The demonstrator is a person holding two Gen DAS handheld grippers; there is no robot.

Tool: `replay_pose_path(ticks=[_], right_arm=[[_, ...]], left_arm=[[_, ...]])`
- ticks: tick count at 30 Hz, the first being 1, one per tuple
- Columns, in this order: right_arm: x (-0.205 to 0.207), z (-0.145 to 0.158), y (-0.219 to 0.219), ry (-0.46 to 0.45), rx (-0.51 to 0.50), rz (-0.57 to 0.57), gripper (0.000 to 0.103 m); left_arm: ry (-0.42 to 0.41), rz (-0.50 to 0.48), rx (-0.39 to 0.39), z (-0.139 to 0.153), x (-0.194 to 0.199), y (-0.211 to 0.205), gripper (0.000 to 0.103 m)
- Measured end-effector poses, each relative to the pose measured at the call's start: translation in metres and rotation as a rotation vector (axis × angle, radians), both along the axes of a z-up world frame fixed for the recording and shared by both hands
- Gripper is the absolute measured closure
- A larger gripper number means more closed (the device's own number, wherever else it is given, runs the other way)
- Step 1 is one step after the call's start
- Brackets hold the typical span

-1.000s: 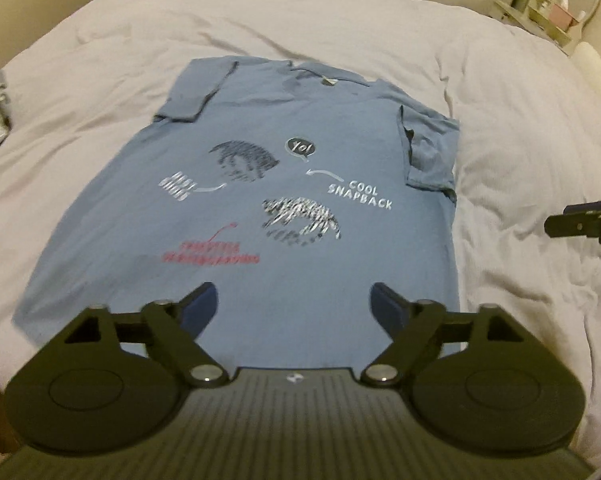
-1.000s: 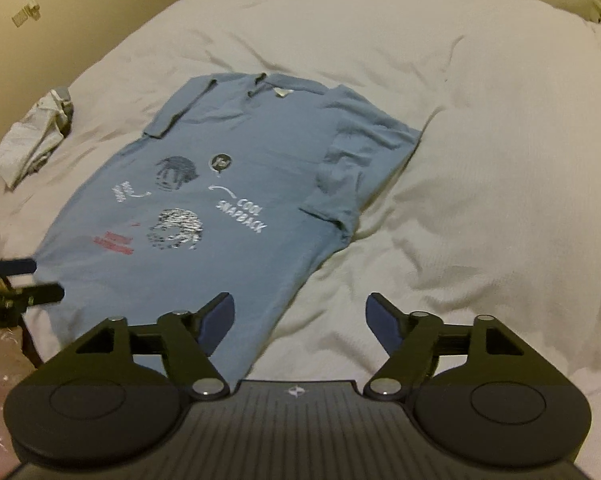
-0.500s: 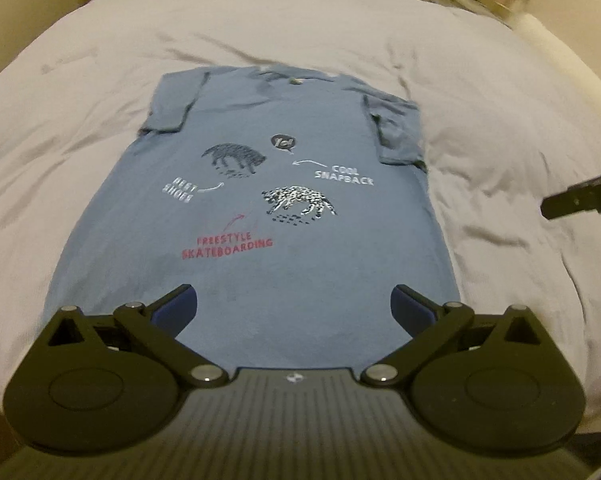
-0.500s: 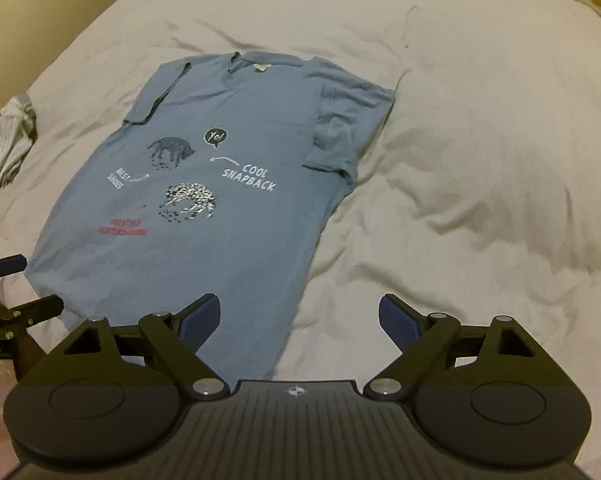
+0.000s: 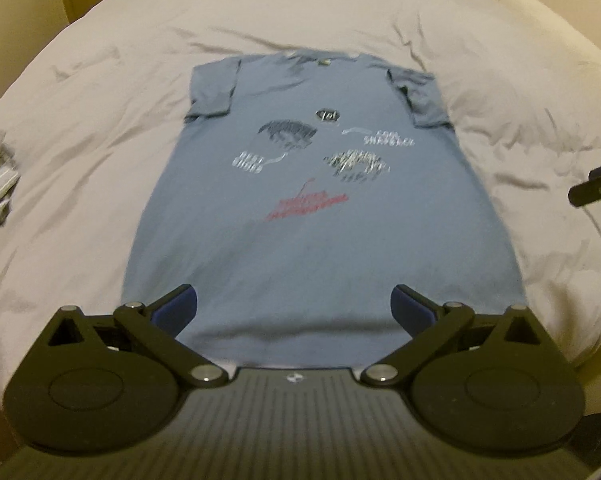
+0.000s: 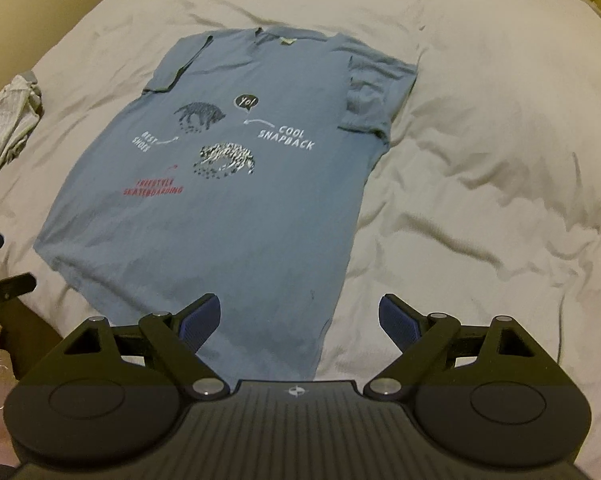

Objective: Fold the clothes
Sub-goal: 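Smooth the blue T-shirt flat with both open grippers, then grasp the T-shirt side edge with the left gripper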

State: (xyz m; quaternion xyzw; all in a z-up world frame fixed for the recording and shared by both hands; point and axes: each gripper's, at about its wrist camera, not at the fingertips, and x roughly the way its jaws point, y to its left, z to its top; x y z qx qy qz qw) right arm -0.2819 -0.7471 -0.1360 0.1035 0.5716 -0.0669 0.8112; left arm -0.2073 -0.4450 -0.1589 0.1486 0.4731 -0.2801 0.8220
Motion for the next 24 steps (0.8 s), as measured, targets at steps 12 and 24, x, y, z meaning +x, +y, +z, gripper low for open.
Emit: replay_pose_path(ticks=[12, 24], right_arm=[[-0.051, -0.037, 0.04, 0.017, 0.013, 0.138, 0.037], [-0.072, -0.057, 0.116, -0.083, -0.174, 0.305, 0.053]], left_arm=[[-0.099, -0.061, 0.187, 0.008, -0.063, 0.039, 0.003], [-0.375, -0.54, 0.529, -0.078, -0.033, 0.059, 0.045]])
